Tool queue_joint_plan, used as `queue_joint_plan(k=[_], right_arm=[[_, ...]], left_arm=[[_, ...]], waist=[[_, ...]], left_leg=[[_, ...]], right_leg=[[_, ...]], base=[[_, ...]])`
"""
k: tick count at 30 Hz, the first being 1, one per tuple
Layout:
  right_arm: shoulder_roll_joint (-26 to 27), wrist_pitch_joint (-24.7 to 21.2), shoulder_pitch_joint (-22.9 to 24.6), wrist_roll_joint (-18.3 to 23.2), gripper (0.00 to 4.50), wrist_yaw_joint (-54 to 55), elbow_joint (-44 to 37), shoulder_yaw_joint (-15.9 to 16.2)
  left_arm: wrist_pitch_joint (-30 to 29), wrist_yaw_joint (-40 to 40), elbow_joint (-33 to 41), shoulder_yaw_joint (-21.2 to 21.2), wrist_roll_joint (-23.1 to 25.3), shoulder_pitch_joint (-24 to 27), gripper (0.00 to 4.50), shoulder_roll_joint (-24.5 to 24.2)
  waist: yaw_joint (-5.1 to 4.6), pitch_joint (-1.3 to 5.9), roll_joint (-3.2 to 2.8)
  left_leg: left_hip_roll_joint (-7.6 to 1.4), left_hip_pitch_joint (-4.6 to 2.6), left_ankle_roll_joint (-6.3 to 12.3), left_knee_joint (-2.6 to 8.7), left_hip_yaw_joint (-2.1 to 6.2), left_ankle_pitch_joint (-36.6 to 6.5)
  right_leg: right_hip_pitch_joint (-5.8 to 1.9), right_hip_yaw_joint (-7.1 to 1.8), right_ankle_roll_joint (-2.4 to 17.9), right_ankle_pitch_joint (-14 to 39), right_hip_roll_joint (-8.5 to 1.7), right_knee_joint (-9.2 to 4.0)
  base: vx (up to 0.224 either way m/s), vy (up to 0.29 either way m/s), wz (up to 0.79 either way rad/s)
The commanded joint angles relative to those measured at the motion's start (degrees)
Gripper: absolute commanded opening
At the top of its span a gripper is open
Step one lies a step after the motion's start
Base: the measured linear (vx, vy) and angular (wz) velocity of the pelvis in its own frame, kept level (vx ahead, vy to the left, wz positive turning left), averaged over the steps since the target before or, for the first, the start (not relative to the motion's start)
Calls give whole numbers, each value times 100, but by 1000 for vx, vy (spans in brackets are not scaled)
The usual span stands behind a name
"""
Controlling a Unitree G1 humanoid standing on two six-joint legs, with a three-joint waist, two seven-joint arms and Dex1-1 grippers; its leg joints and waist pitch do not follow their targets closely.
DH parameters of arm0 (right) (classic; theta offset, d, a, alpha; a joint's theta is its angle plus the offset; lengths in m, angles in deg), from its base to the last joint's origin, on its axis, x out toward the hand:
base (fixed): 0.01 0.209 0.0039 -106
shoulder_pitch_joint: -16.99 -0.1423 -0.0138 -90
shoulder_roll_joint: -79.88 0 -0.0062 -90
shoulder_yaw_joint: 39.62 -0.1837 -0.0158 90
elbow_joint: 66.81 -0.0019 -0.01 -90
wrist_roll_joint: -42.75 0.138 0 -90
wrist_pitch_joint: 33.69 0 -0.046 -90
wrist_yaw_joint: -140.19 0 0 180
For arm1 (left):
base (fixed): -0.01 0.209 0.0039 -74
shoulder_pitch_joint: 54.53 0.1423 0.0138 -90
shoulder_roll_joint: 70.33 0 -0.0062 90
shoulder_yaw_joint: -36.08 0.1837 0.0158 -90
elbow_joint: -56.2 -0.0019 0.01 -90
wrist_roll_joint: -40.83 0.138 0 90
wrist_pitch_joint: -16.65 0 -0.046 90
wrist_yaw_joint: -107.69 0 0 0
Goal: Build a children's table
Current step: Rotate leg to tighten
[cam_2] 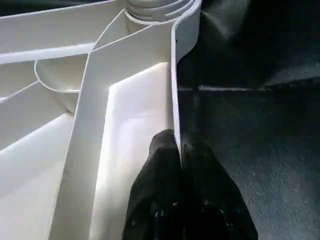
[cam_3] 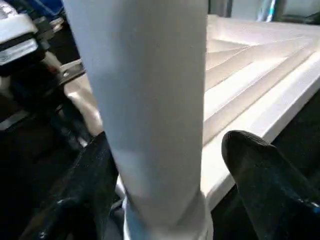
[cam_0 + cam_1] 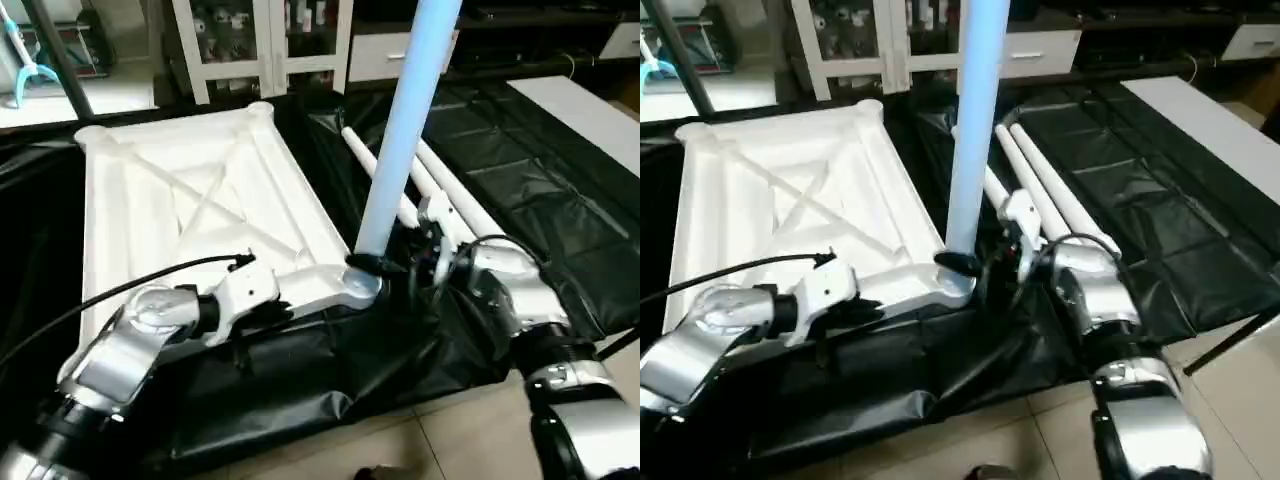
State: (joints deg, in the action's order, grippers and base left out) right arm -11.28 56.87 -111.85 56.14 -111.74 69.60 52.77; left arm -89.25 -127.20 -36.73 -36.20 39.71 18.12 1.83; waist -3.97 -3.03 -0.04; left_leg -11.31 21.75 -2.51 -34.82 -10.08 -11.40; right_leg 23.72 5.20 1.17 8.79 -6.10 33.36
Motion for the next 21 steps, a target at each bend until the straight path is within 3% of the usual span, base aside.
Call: queue_joint_plan(k=[1,3,4,7,11,16,21], right_arm=[[-120,-121,52,42,343,-127,-44,33],[-85,-200,54,48,343,-229,-43,75],[-58,-211,46,32,318,-256,-14,93],[10,-253,30,-9,297,-318,60,131],[101,-220,23,-34,265,-313,139,157],[175,-197,20,-94,221,-244,186,168],[237,-61,-20,-104,202,78,335,58]], left_arm=[[-146,-179,-218,223,186,264,0,-185],[-177,-167,-167,244,154,269,0,-173],[-196,-160,-143,252,150,272,0,-159],[-223,-170,-75,251,131,297,0,-138],[-235,-181,-48,251,108,302,0,-113],[-287,-195,30,265,80,309,0,-111],[-321,-209,83,265,78,327,0,-107]], waist=[[53,330,4],[49,311,22],[49,302,18],[46,296,30],[49,309,25],[71,317,3],[64,303,9]], left_leg=[[-197,-70,520,457,8,-1133],[-199,-73,346,477,21,-1459],[-200,-81,260,486,25,-1572],[-192,-83,174,486,26,-1683],[-190,-87,158,484,29,-1650],[-181,-91,254,470,8,-1396],[-175,-96,203,477,4,-1581]], right_leg=[[-310,-241,1622,1052,-190,-238],[-305,-256,1466,1548,-204,-273],[-285,-267,1396,1734,-202,-294],[-261,-286,1326,1895,-196,-304],[-250,-306,1328,1870,-191,-296],[-247,-358,1463,1447,-153,-261],[-236,-361,1409,1724,-152,-292]], base=[[0,0,0],[0,0,0],[0,0,0],[0,0,0],[0,0,0],[0,0,0],[0,0,0]])
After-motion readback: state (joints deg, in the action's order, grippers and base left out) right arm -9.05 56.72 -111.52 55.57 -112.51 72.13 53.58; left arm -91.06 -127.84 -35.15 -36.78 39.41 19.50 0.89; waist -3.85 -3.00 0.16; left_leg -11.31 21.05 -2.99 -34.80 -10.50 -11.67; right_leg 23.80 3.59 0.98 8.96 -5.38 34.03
